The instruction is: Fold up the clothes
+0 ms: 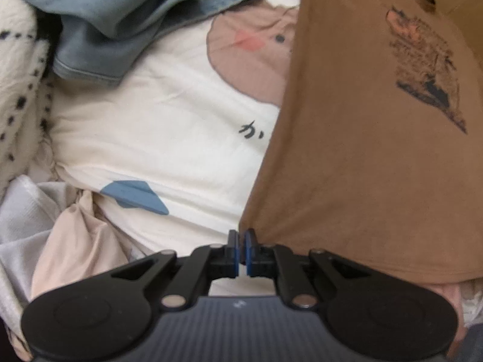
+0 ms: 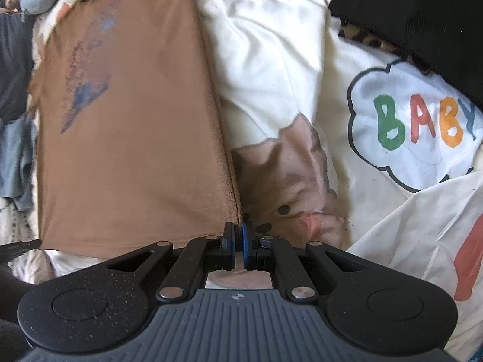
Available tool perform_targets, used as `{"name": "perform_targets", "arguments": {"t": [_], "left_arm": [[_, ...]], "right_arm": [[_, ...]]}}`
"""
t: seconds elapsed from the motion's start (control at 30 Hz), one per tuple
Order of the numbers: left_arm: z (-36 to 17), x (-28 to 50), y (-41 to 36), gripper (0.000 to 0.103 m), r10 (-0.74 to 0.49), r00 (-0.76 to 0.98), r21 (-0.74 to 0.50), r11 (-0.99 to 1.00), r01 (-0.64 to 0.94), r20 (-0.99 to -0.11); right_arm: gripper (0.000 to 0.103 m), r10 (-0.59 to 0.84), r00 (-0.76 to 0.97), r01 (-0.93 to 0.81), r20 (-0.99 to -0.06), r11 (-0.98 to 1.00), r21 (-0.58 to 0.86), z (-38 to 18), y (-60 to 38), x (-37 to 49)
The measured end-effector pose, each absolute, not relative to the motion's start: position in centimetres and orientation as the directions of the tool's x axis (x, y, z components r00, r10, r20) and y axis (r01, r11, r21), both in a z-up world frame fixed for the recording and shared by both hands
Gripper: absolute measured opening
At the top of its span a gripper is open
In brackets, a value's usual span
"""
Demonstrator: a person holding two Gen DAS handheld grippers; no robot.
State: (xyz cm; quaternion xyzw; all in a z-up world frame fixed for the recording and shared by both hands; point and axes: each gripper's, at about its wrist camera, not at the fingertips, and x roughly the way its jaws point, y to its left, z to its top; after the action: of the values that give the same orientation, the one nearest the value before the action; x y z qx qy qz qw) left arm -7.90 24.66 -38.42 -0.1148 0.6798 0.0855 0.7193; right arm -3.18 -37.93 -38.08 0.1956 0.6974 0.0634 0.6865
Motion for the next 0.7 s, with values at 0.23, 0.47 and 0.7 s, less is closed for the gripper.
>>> {"name": "perform_targets", "arguments": {"t": [0.23,0.47,0.7], "left_arm": [[-41.9,-8.0,24.5,0.005,-0.009,0.019,-0.014,0.952,-0.305,-1.0],[-41.8,-8.7,24.8,0.02,0.001,-0.005,0.003,0.935,-0.355,-1.0],[-38.5,-10.6,25.6,0.021,0.026,-0.007,0.027,0.93,-0.365,-1.0]], "right_arm": [[0.002,0.31,0.0,0.204,-0.951,0.931,0.304,-41.5,-37.3,-3.6],[0.015,0.291,0.032,0.278,-0.956,0.916,0.289,-41.3,-37.9,-4.5],[0.038,0.281,0.136,0.286,-0.95,0.907,0.31,-36.2,-40.0,-6.0]]}}
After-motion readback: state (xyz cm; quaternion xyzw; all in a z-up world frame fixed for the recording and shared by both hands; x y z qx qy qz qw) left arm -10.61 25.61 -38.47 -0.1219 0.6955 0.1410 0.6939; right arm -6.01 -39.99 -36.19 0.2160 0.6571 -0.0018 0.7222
